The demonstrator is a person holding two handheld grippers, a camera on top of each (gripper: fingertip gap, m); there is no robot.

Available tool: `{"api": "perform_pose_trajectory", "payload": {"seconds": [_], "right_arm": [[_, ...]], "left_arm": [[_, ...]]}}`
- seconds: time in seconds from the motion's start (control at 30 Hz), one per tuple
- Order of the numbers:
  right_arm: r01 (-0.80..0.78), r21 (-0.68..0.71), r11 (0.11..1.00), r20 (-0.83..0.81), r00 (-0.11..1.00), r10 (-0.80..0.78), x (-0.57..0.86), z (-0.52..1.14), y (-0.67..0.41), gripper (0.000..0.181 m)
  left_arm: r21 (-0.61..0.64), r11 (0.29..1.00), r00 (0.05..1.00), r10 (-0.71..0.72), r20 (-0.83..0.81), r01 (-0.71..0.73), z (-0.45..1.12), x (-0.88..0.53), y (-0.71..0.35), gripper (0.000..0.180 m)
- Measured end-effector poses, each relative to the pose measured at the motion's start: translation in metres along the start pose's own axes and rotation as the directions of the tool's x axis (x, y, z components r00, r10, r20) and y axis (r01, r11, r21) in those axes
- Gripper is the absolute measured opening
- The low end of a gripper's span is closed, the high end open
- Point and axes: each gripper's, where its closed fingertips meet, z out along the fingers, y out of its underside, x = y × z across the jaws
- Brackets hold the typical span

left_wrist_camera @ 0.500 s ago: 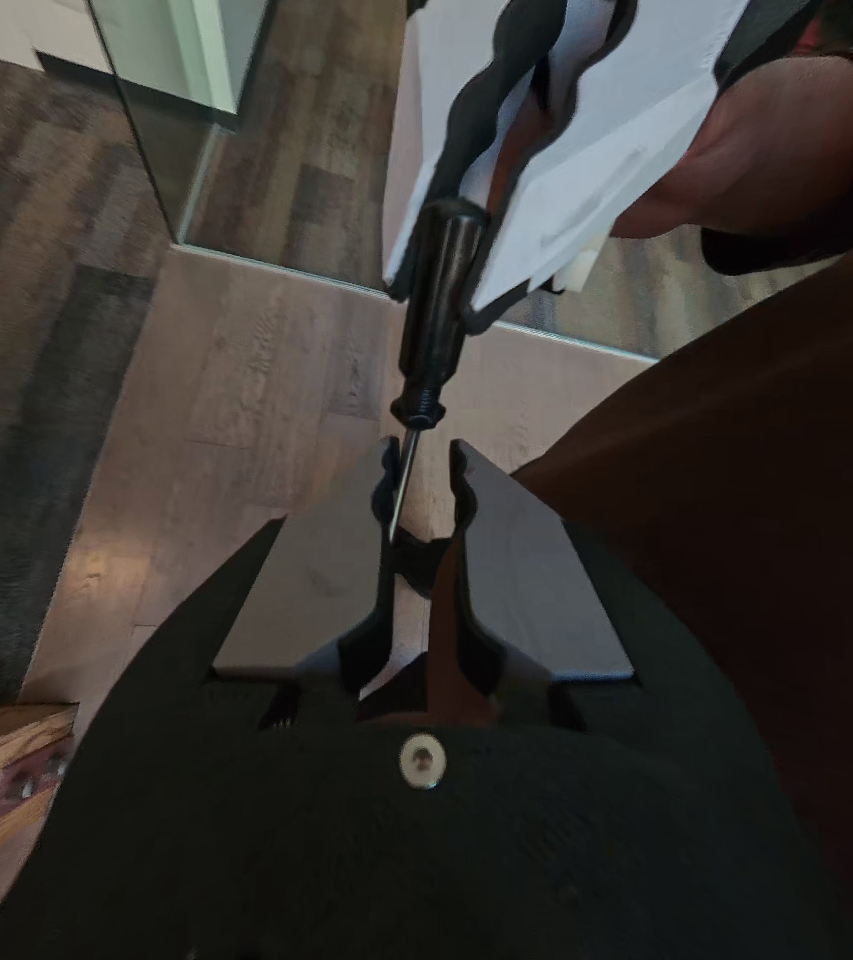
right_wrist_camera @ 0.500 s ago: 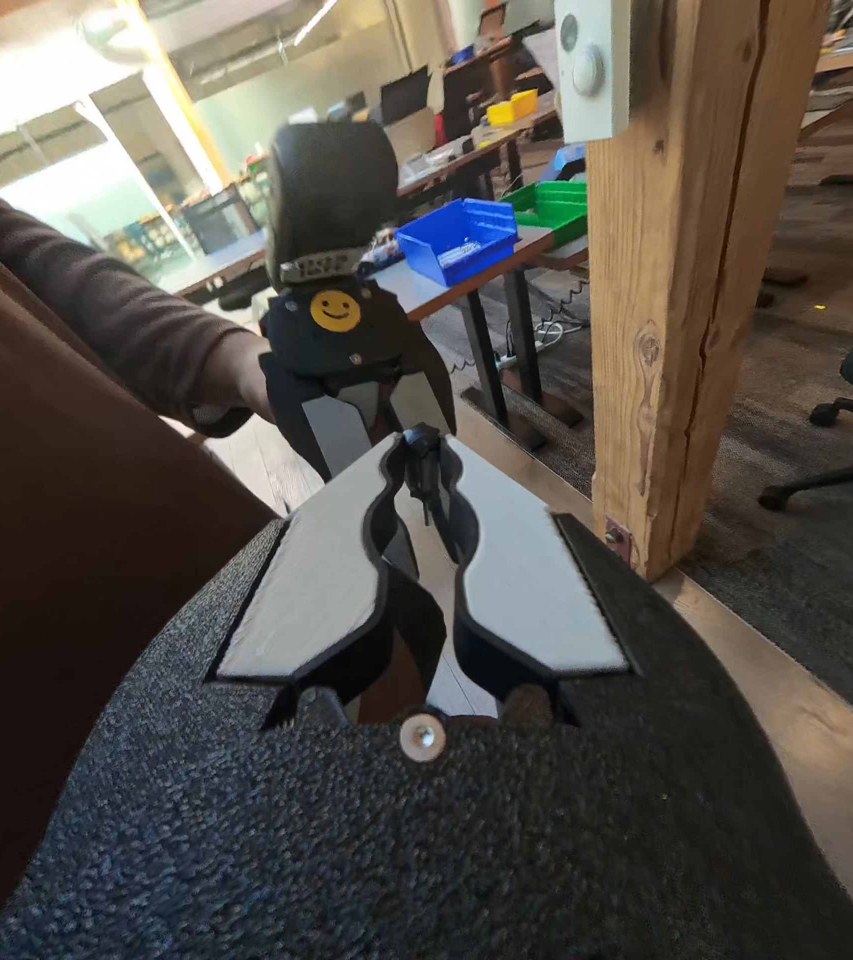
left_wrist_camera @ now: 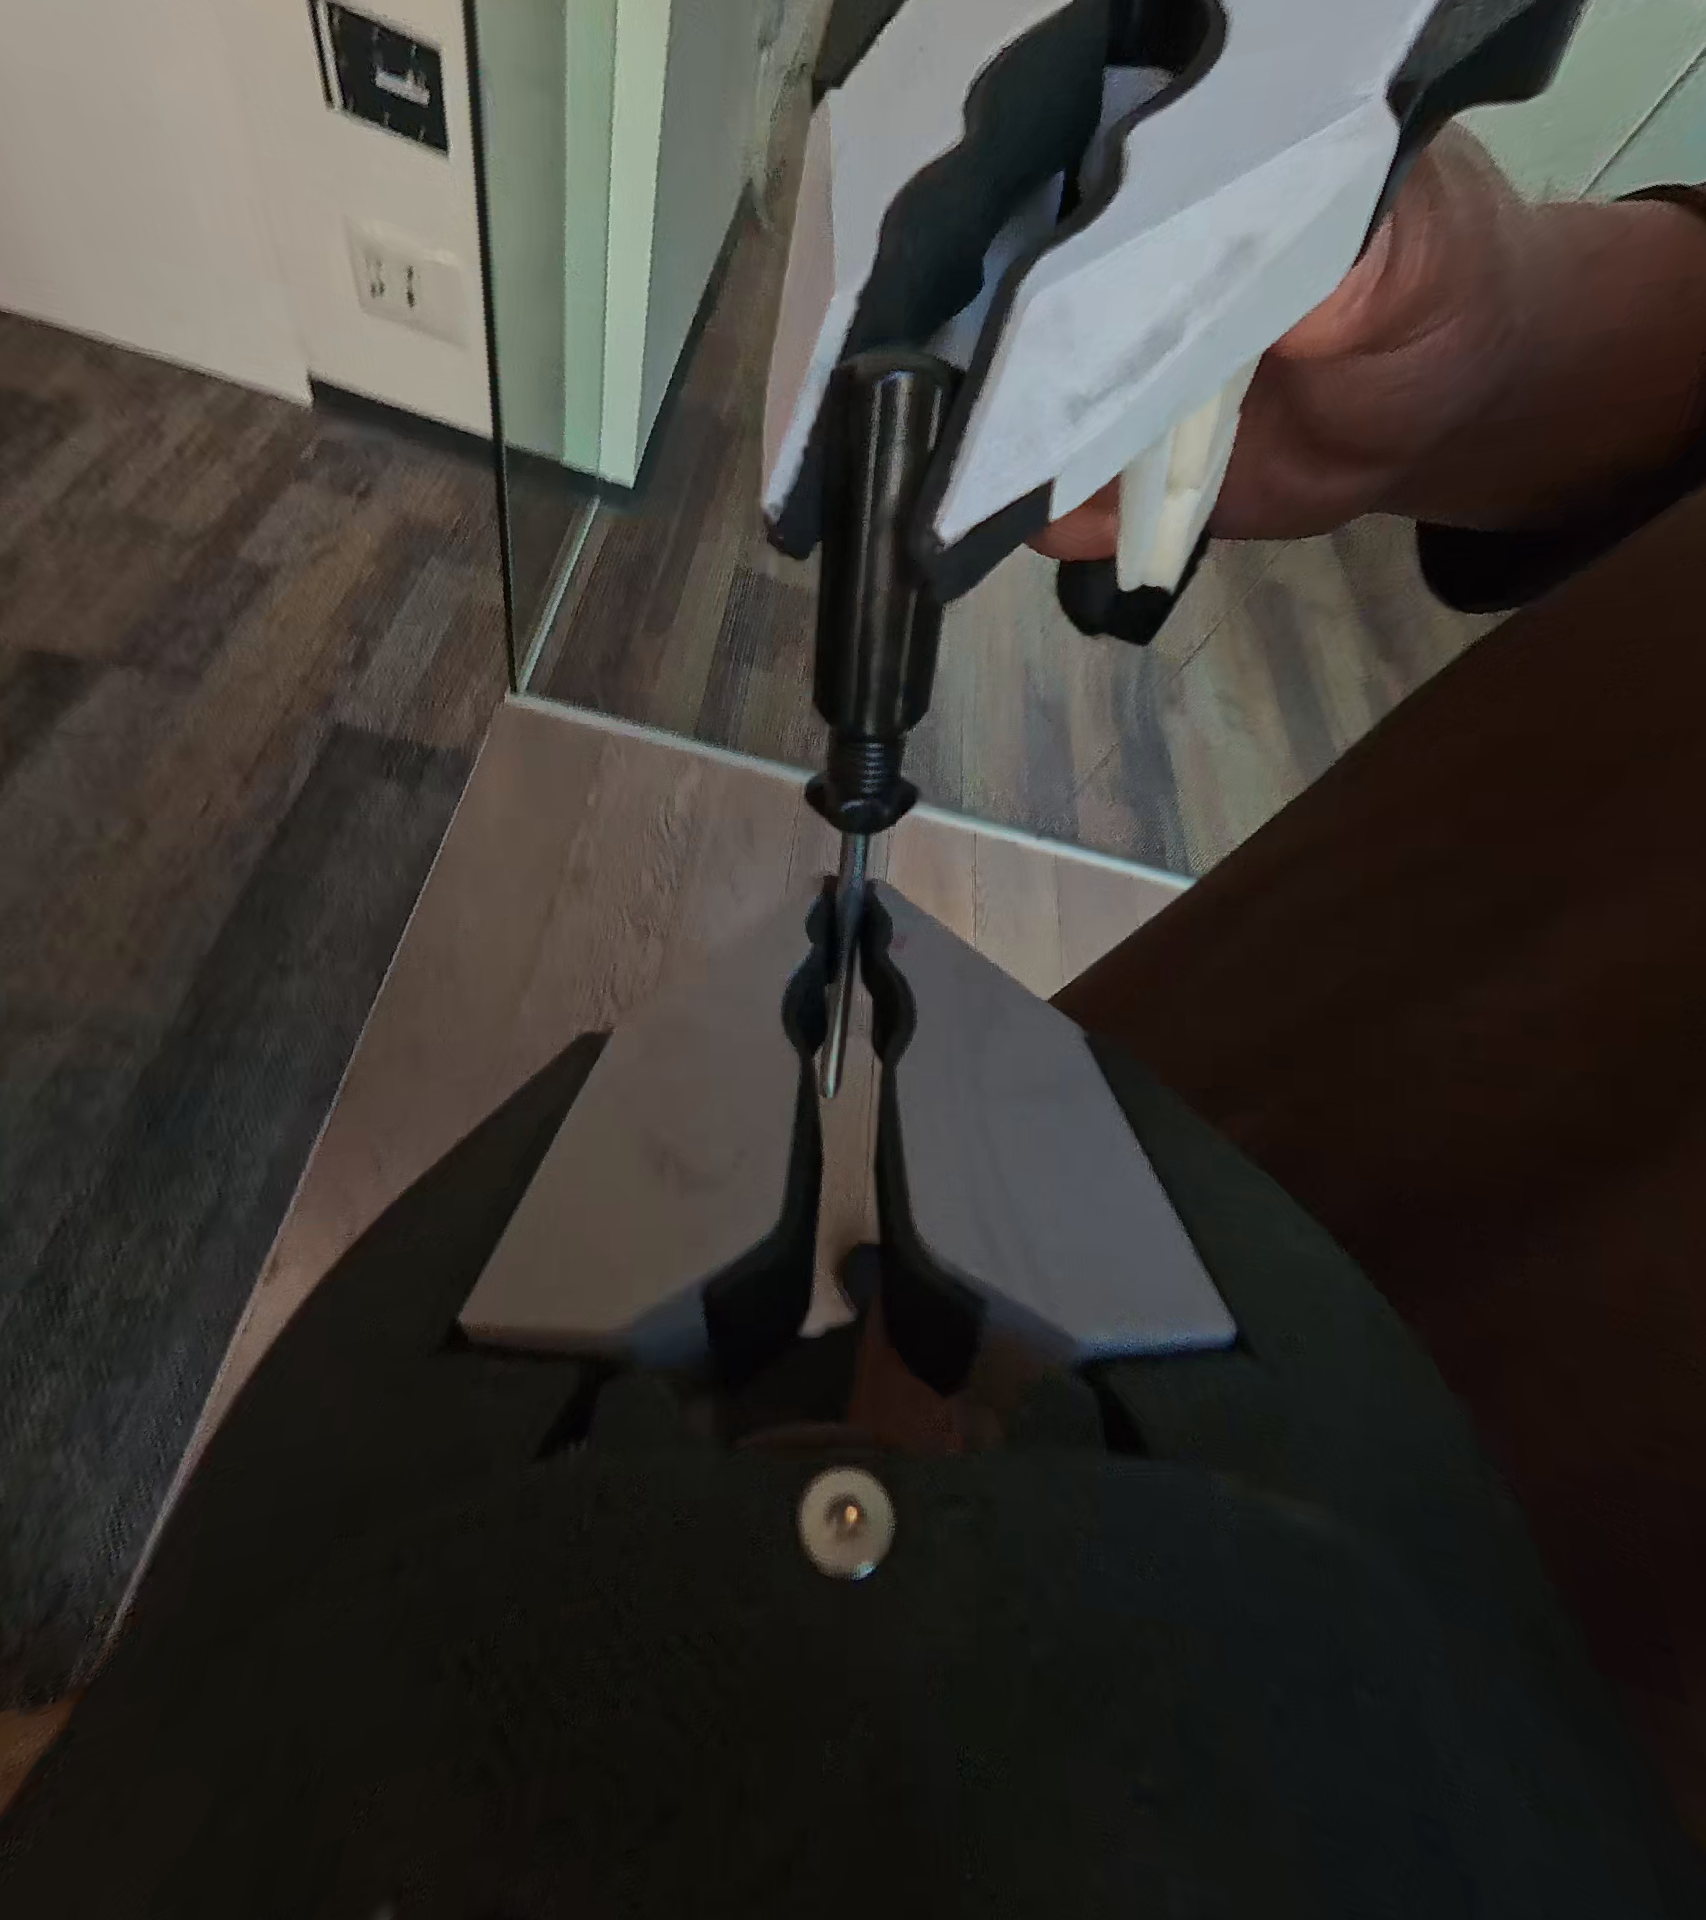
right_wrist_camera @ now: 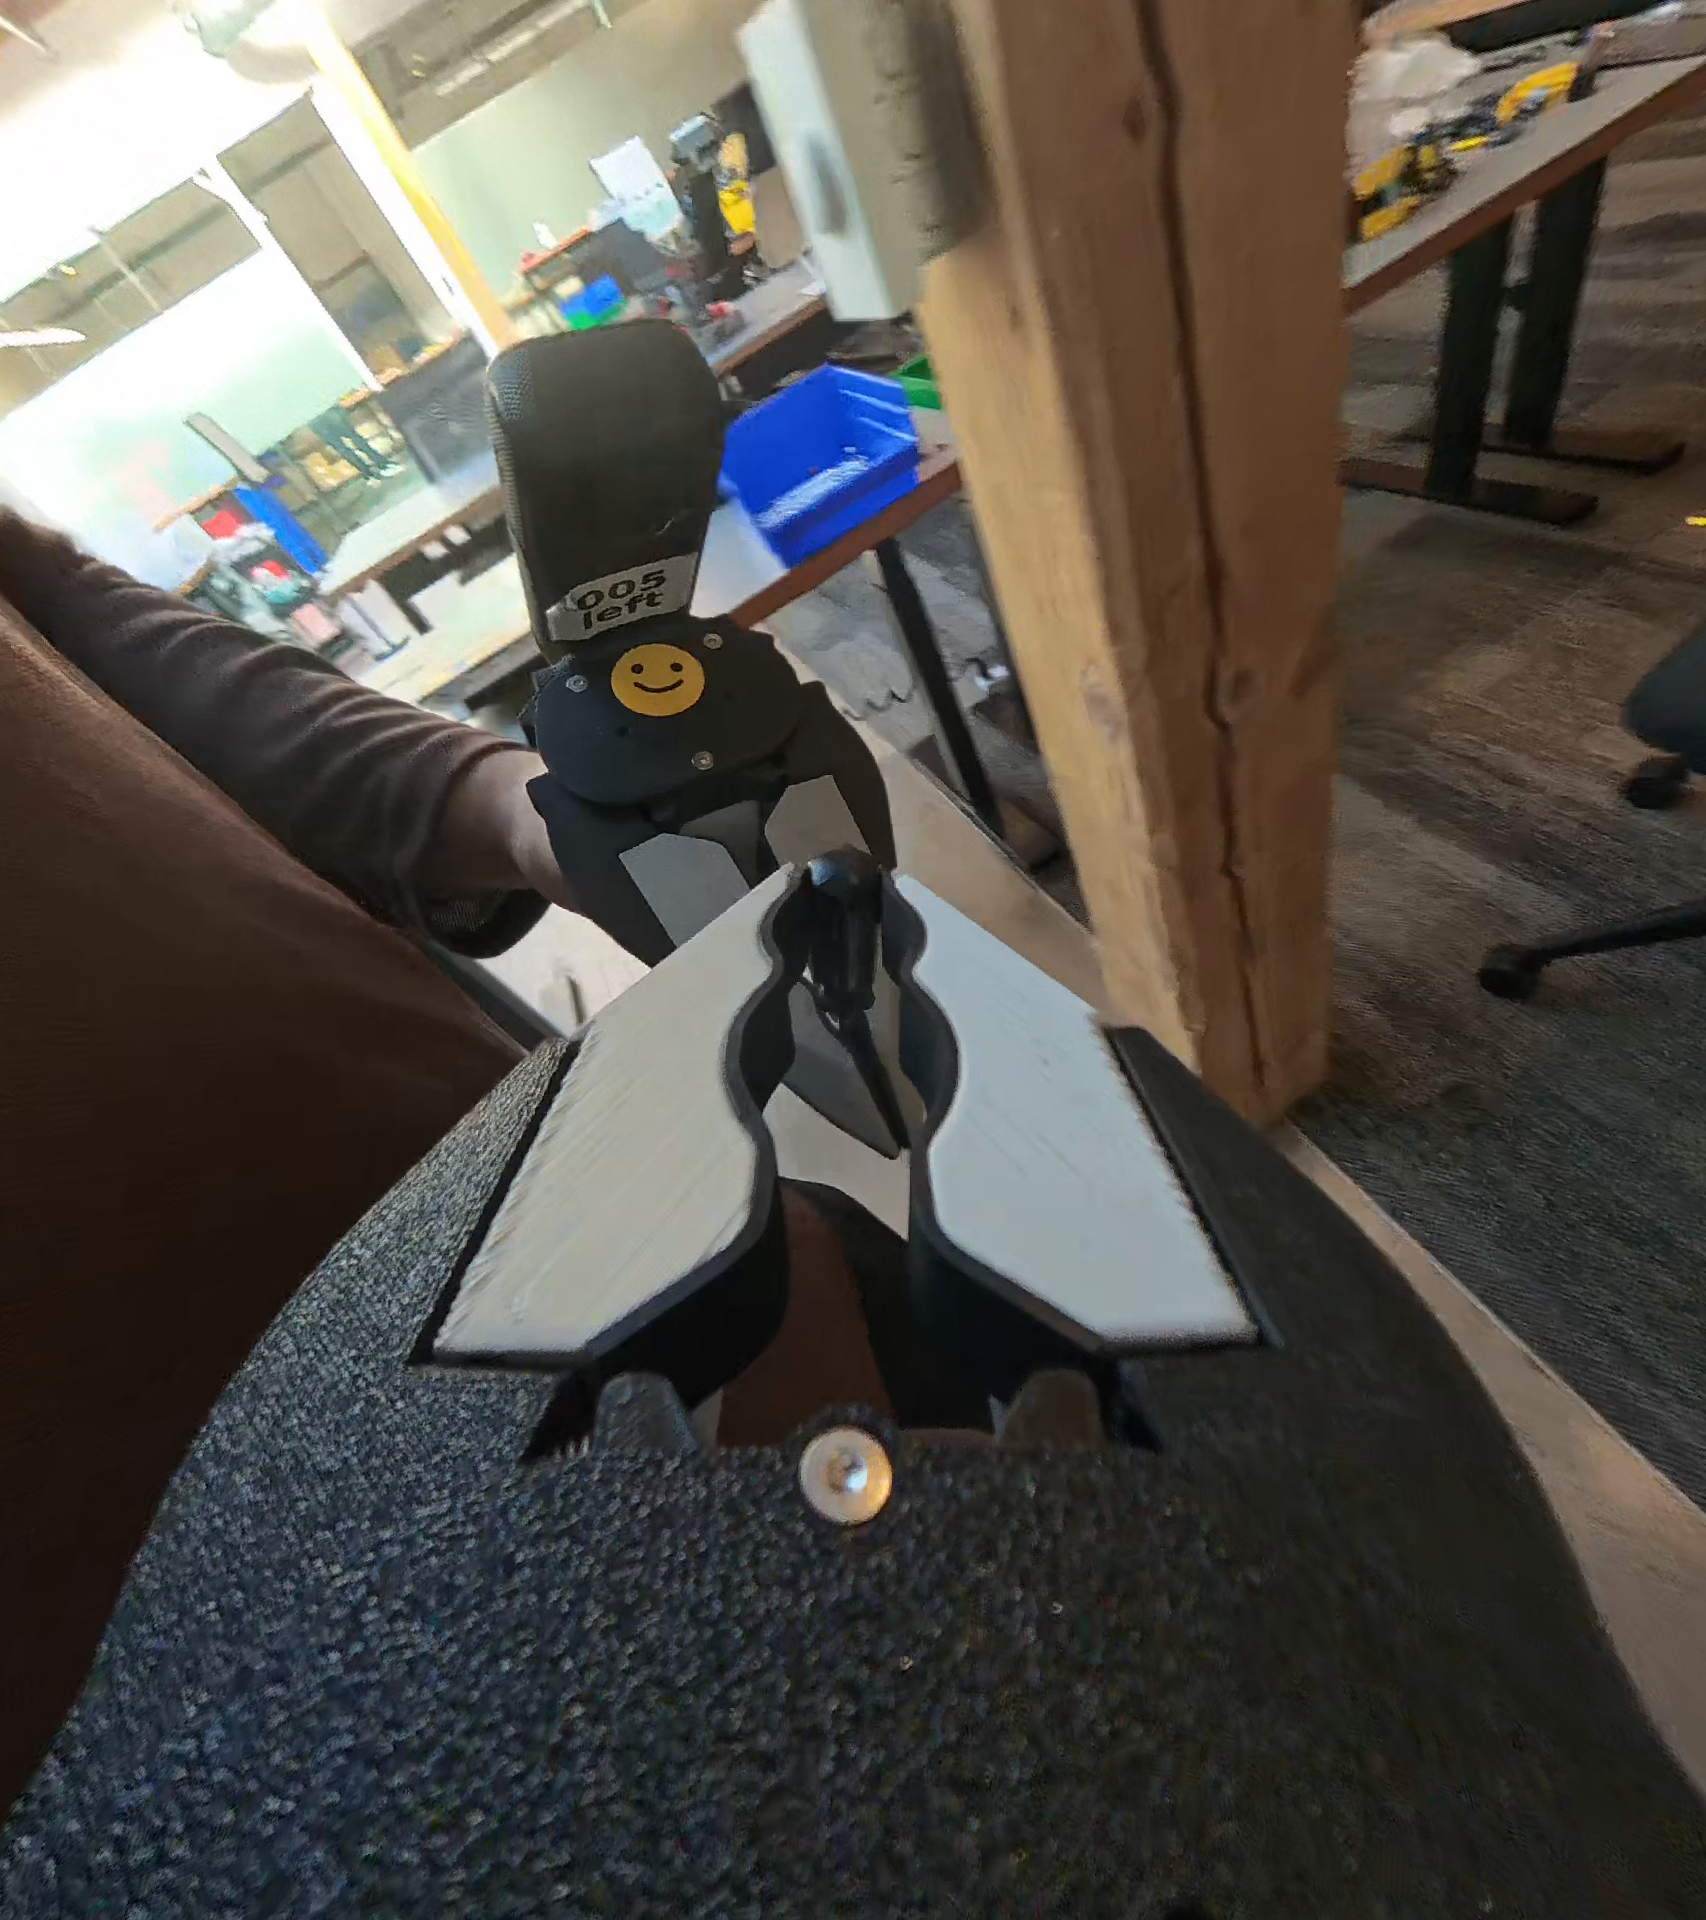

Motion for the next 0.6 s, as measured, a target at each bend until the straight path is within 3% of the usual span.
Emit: {"api": "perform_pose_trajectory", "payload": {"seconds": [0.17,0.23,0.3,0.43,0.6], "right_arm": [[0.002,0.008,1.000,-0.161,0.987,-0.001,0.083,-0.004,-0.054,0.011],[0.003,0.042,0.999,-0.201,0.980,0.005,0.114,-0.004,-0.074,0.010],[-0.002,0.068,0.998,-0.233,0.972,0.018,0.143,-0.007,-0.090,0.010],[0.017,0.075,0.997,-0.235,0.972,0.001,0.195,-0.012,-0.113,0.011],[0.017,0.088,0.996,-0.189,0.982,0.000,0.279,-0.020,-0.131,0.011]], "left_arm": [[0.042,0.999,0.994,0.031,-0.102,-0.027,0.011,-0.086,-0.065,0.015],[0.024,0.997,0.990,0.074,-0.119,-0.072,0.016,-0.117,-0.083,0.014],[0.029,0.994,0.982,0.109,-0.155,-0.105,0.022,-0.138,-0.101,0.000],[0.020,0.980,0.972,0.201,-0.118,-0.200,0.039,-0.188,-0.124,0.000],[-0.023,0.988,0.985,0.151,-0.085,-0.154,0.072,-0.268,-0.153,0.000]]}}
